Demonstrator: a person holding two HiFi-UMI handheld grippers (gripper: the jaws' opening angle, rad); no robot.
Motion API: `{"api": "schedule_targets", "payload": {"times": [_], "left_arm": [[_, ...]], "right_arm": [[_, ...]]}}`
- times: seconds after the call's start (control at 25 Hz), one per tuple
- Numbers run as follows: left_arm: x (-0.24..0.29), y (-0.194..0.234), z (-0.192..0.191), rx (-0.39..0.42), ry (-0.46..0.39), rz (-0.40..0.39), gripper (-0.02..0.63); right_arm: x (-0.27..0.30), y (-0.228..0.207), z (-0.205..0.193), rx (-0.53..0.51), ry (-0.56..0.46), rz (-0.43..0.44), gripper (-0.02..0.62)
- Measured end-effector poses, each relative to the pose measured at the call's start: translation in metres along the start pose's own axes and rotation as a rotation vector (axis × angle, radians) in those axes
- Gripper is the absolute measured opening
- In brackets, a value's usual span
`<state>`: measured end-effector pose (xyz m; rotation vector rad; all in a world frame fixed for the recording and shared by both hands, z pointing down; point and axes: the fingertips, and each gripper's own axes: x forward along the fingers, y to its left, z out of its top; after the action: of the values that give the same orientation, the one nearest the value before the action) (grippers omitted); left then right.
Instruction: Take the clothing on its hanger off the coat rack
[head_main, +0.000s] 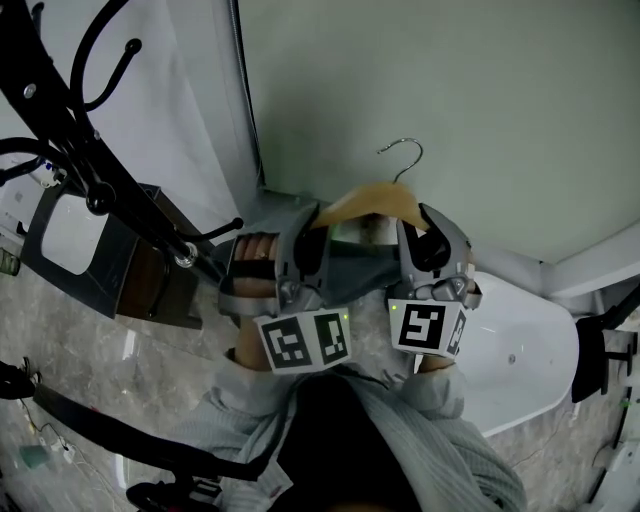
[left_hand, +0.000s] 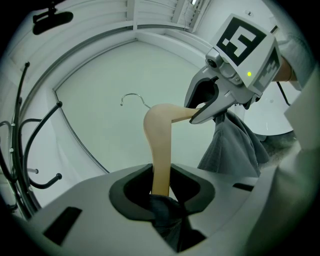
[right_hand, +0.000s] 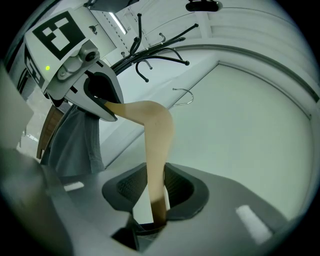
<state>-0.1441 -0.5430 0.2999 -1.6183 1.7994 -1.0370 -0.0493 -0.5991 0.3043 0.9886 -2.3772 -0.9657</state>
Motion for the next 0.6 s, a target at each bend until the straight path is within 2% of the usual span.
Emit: {"api": "schedule_targets", "payload": {"times": [0.6], "left_arm": [[-0.0059, 0.0024, -0.005, -0.018, -0.003, -0.01, 0.098]], "right_arm": [[-0.0016, 0.0048, 0.0062, -0.006, 0.001, 0.006, 0.106]]}}
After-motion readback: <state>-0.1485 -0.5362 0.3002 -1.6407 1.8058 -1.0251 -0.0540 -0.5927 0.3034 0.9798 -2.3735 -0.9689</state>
